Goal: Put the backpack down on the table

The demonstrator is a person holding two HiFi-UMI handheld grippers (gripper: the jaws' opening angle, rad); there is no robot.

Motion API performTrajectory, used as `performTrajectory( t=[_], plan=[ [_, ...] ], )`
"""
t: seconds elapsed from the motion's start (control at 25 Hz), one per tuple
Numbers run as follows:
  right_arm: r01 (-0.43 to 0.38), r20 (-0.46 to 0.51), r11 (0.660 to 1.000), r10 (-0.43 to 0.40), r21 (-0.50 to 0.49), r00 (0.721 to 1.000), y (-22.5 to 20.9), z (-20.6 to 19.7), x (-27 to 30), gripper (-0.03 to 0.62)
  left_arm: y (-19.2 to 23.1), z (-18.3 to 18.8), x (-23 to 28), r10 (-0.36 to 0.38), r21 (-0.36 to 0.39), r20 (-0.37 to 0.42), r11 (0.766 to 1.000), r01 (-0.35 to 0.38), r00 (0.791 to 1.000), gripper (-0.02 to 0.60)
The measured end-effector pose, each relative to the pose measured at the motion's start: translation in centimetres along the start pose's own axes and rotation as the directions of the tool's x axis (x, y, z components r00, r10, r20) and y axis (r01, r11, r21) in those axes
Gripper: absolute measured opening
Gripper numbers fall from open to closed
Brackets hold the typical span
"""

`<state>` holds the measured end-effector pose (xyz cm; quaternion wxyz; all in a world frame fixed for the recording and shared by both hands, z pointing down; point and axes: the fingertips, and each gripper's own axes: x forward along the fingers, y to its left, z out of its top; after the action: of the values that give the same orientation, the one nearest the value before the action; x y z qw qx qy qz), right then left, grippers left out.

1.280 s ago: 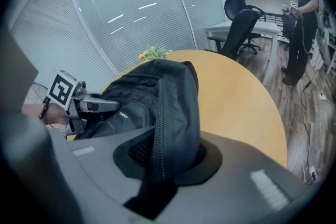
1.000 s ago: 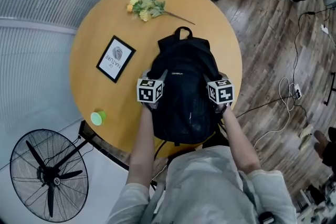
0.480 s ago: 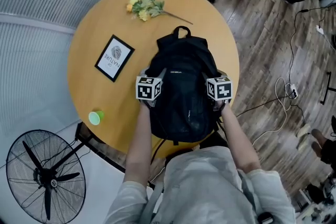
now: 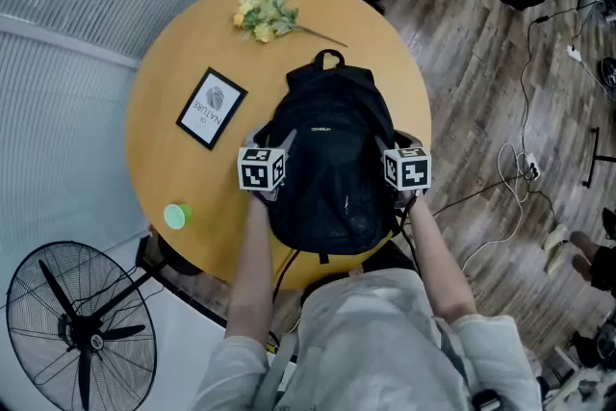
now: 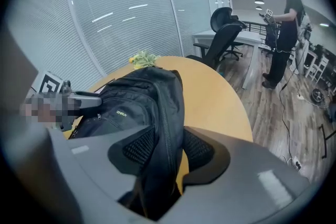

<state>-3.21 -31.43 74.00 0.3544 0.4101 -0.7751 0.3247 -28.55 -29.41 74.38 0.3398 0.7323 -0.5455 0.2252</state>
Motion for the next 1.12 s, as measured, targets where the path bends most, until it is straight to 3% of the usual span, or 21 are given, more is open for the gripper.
performTrajectory(
  t=[0.24, 1.12],
  plan=[
    [0.015, 0.052, 1.000, -0.016, 0.019, 0.999, 1.1, -0.5, -3.0, 0.179, -0.7, -0.6, -3.0, 0.008, 0.031, 0.020, 0.999, -0.009, 1.000, 0.261],
    [0.024, 0.190, 0.999, -0.032, 0.047, 0.981, 6.9, -2.1, -10.4, 0.181, -7.6, -0.5, -12.5, -0.102, 0.054, 0.161, 0.994, 0.094, 0.982, 0.261]
  ],
)
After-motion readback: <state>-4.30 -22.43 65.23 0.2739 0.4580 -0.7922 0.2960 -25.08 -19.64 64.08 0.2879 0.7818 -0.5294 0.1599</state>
